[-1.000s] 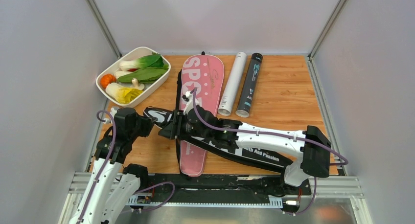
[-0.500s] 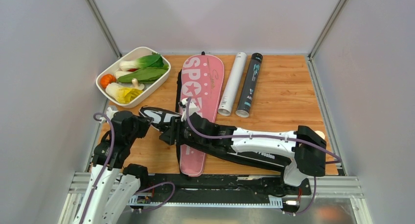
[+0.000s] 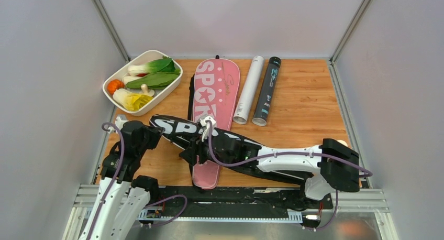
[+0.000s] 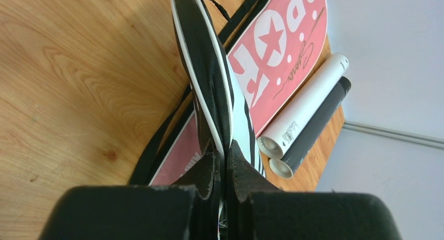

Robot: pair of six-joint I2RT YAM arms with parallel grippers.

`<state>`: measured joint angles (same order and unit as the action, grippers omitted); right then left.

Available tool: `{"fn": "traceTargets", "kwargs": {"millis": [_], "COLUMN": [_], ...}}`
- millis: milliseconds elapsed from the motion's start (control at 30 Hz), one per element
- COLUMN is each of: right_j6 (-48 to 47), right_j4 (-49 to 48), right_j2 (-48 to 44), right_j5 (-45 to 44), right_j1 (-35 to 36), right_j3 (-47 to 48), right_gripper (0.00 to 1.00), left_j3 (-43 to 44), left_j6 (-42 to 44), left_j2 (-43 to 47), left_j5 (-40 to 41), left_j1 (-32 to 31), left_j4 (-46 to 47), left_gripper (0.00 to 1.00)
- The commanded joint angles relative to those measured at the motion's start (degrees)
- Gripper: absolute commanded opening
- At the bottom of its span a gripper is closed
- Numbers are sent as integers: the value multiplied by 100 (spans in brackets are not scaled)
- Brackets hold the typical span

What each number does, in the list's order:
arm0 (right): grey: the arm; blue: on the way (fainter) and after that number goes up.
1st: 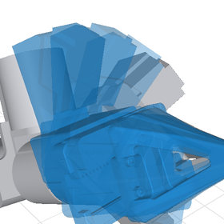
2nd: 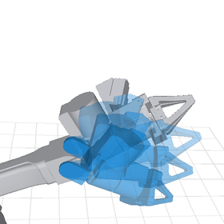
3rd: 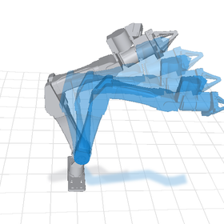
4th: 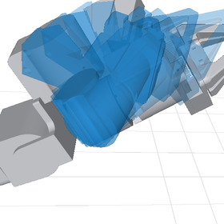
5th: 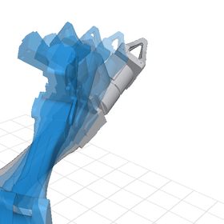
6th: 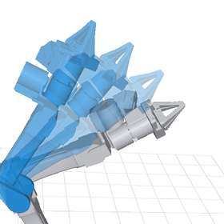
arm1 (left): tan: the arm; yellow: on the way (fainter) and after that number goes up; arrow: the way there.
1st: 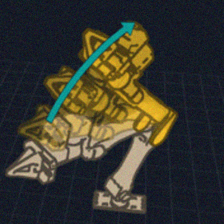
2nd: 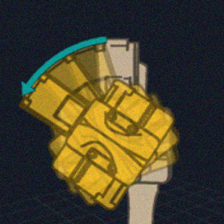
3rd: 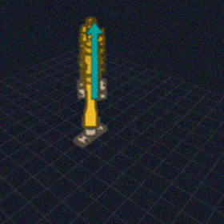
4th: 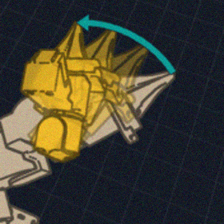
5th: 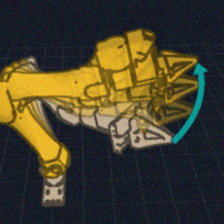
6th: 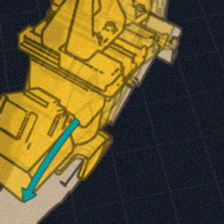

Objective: Pack up the badminton gear
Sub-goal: Zip the racket bag at the center of the board.

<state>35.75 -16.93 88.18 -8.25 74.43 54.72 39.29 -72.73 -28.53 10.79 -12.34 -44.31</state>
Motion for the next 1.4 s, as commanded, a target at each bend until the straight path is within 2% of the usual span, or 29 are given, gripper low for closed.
{"fn": "traceTargets", "kwargs": {"millis": [0,133,267,467,567,667,767,833,900,1033,1233,1367], "right_j6": [-944,-2535,-3907,-4859,-6019,-7854,-9503,-10402,-10653,-10720,-11422,-11335], "right_j4": [-755,121,407,327,-290,-1747,-3355,-4032,-4365,-4431,-5067,-5021], "right_j2": [-259,-290,-270,188,443,557,553,637,746,878,1505,1599], "right_j5": [84,-686,-1119,-1286,-1695,-2077,-1743,-1479,-1378,-1089,-1148,-956], "right_j1": [183,604,804,821,966,1086,1088,1086,1089,1111,1117,1098], "right_j3": [-268,279,682,1041,903,161,-579,-883,-932,-890,-749,-693], "right_gripper": [55,61,66,67,65,66,65,65,64,63,62,62], "left_j3": [398,367,195,352,483,624,673,659,630,586,553,585], "left_j6": [-4,-236,-495,-637,-770,-785,-860,-913,-967,-1069,-1145,-1090], "left_j2": [-81,41,20,-159,-255,-354,-381,-366,-346,-344,-347,-390], "left_j5": [371,394,243,160,73,61,111,116,94,-6,-166,-90], "left_j1": [15,17,16,16,22,15,13,17,13,19,23,15], "left_j4": [-75,-165,-173,-425,-621,-797,-952,-1002,-1031,-1104,-1175,-1251], "left_gripper": [0,0,0,0,0,0,0,0,0,0,0,0]}}
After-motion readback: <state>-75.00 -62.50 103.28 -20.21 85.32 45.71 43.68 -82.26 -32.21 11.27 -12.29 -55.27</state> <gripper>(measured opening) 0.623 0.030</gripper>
